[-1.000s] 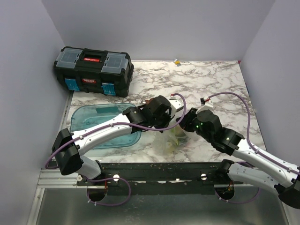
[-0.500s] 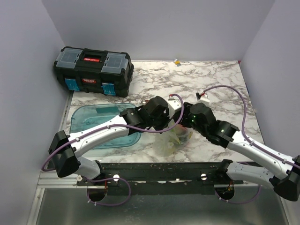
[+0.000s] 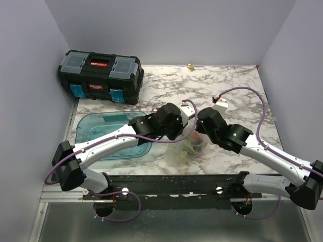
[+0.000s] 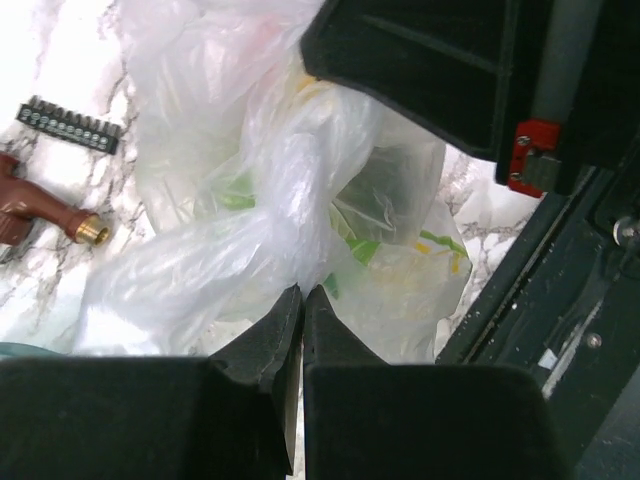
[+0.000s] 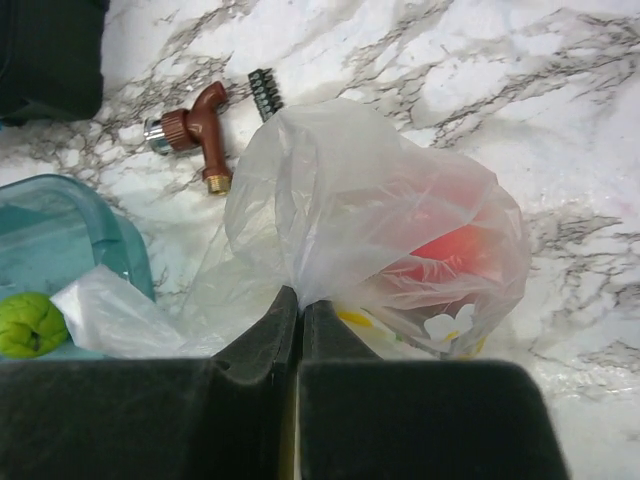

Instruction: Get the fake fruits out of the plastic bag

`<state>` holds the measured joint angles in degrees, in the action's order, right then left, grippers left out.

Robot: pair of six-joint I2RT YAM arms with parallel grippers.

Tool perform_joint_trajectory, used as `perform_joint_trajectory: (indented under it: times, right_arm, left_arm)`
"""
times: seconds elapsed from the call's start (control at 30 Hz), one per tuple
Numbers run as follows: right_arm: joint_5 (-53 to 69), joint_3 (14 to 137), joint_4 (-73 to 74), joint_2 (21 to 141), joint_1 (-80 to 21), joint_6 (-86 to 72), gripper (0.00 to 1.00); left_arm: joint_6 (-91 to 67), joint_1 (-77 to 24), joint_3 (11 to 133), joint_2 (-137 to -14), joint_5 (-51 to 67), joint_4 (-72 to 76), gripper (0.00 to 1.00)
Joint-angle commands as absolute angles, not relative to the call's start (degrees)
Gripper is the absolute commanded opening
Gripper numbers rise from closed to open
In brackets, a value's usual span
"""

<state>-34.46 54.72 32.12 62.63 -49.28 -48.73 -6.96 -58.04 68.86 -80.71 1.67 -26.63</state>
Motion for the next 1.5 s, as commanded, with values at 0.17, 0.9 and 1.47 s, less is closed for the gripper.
perform_joint_trajectory:
  times: [0.17,0.9,1.47]
  right_arm:
    - [-50.37,56.7,41.34,61.47,-49.13,-47.25,0.01]
    - [-26.07,45.94,24.14,47.74,-49.14,-34.98,0.01]
    - [-19.2,46.51,21.24,52.28,-49.15,-35.19,0.01]
  left_arm:
    - [-9.29,-58.4,68.38,-78.59,-13.38,-28.99,0.0]
    - [-4.38,-58.36,58.47,-63.39,4.04,-15.36,0.44]
    - [-4.32,-59.59,66.51,-75.04,1.66,-25.42,0.45]
